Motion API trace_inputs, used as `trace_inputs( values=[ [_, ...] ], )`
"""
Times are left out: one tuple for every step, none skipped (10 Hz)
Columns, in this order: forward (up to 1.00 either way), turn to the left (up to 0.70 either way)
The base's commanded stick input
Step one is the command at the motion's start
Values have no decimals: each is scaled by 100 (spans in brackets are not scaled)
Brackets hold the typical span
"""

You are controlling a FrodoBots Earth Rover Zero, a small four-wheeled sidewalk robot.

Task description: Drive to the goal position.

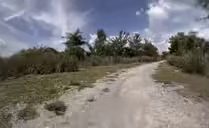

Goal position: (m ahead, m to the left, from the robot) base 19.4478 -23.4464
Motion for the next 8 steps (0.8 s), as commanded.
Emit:
trace_inputs(
  values=[
    [85, 0],
    [85, 0],
    [85, 0],
    [85, 0],
    [85, 0],
    [85, 0],
    [85, 0],
    [84, 0]
  ],
)
